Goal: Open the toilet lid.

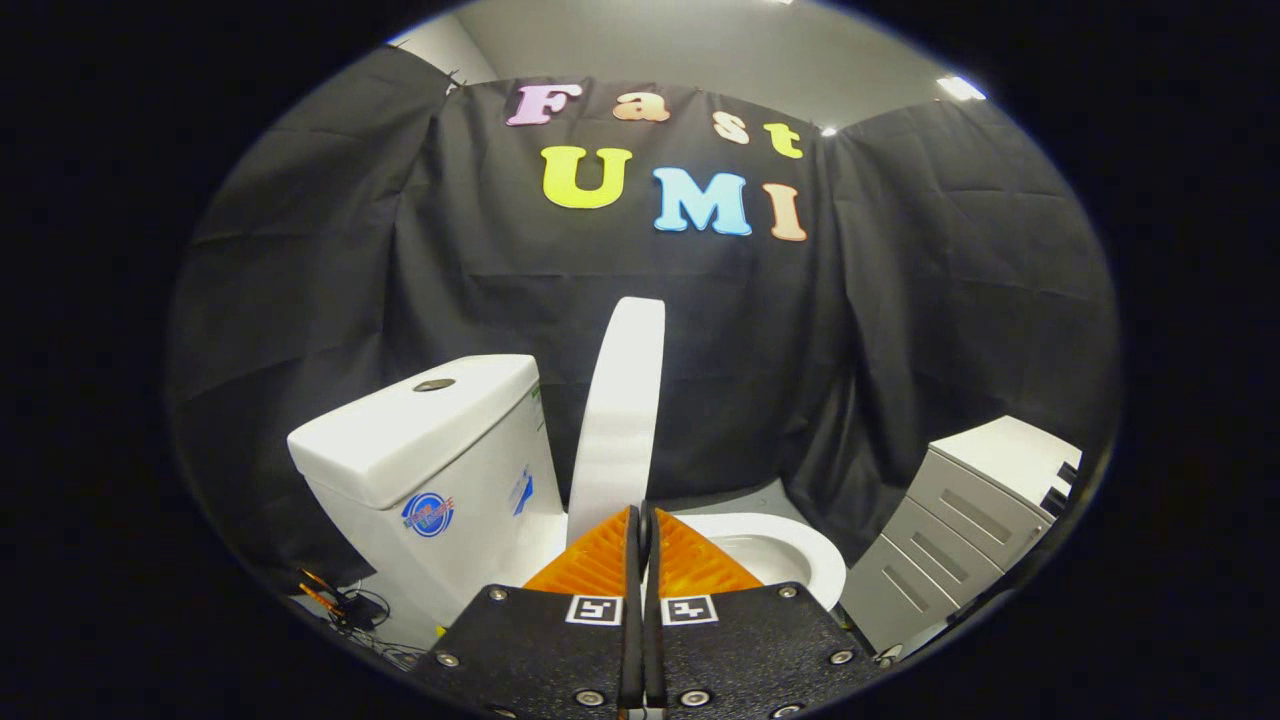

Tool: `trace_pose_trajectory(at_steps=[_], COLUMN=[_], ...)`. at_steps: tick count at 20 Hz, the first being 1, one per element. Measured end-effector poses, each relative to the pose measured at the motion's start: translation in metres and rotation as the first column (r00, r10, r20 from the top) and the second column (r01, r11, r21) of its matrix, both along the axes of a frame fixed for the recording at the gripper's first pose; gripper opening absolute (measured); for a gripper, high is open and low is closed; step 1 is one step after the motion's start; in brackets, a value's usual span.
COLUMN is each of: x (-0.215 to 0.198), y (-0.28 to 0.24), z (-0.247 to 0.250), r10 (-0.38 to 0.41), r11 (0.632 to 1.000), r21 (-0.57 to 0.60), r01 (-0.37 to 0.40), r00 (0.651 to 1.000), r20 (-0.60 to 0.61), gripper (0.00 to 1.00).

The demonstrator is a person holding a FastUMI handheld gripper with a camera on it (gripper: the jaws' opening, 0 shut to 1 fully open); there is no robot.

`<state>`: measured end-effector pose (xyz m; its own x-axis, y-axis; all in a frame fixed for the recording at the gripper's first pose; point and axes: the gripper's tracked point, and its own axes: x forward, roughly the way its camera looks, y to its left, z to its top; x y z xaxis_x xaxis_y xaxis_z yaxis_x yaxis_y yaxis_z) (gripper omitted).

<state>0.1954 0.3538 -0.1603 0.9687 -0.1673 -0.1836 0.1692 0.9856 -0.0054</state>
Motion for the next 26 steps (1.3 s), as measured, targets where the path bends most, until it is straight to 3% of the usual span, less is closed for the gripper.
trace_pose_trajectory(at_steps=[12, 26], x=[0.015, 0.021], y=[0.08, 0.097], z=[-0.002, -0.006], r10=[0.181, 0.24], r11=[0.982, 0.969], r21=[-0.054, -0.065], r01=[-0.179, -0.239], r00=[0.983, 0.97], r20=[0.028, 0.024], gripper=[0.01, 0.04])
